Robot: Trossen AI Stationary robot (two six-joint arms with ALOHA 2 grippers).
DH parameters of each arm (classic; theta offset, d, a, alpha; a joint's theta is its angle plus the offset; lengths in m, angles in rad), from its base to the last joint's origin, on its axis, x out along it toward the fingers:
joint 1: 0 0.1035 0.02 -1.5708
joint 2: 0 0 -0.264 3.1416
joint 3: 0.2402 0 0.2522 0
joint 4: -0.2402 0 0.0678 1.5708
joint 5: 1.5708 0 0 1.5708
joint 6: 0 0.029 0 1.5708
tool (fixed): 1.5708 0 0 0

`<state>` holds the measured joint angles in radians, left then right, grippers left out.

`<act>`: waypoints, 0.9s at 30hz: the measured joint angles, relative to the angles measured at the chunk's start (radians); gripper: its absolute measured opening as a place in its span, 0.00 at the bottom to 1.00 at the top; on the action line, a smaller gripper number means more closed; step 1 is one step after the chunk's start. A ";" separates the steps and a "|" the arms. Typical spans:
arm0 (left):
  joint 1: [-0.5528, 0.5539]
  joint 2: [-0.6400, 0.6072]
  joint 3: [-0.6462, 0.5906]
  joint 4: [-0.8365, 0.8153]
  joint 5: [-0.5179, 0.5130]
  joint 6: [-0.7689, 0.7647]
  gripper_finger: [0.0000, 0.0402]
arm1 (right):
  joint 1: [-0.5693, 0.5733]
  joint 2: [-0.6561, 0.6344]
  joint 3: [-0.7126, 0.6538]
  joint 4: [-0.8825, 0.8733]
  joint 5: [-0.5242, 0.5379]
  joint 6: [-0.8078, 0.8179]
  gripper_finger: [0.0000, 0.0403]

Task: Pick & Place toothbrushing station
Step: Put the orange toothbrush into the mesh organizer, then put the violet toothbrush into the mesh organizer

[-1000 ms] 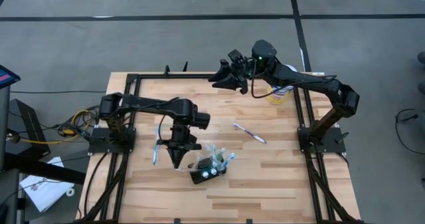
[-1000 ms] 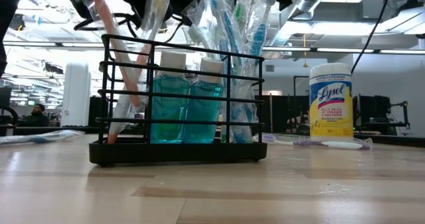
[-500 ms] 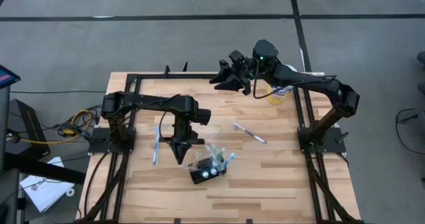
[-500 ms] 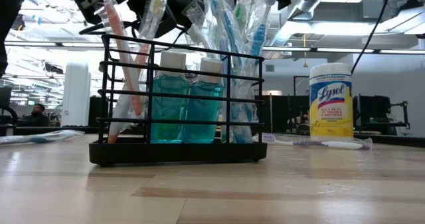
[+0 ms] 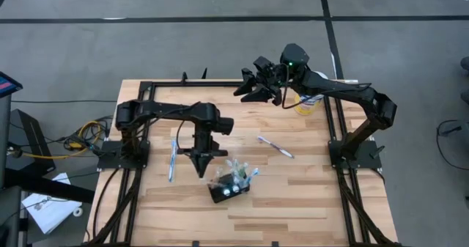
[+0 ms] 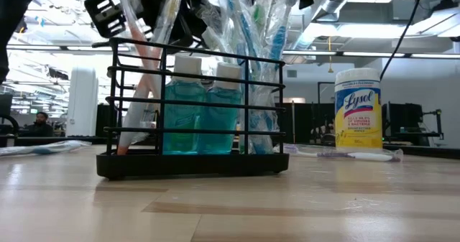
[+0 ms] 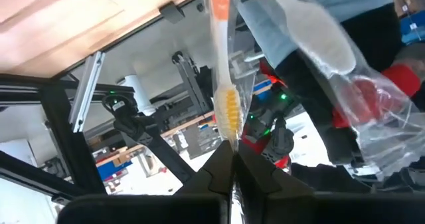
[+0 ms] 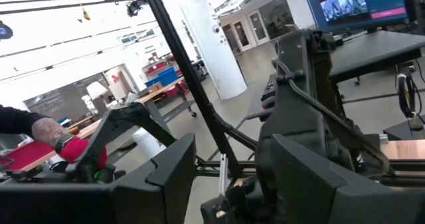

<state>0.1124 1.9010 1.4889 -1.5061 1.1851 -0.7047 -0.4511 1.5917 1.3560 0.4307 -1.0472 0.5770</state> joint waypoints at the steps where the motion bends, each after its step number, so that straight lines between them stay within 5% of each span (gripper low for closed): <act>1: 0.000 0.009 0.000 0.001 0.002 0.005 0.00 | 0.000 0.000 0.000 0.001 -0.001 0.000 0.46; 14: -0.010 0.035 0.000 0.002 0.009 0.075 0.03 | -0.003 0.000 0.000 0.027 -0.025 0.026 0.46; 27: -0.010 -0.016 0.001 -0.002 -0.034 0.071 0.42 | -0.003 0.000 0.000 0.038 -0.020 0.026 0.51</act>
<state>0.1024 1.8847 1.4895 -1.5078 1.1515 -0.6338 -0.4541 1.5917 1.3560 0.4687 -1.0675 0.6029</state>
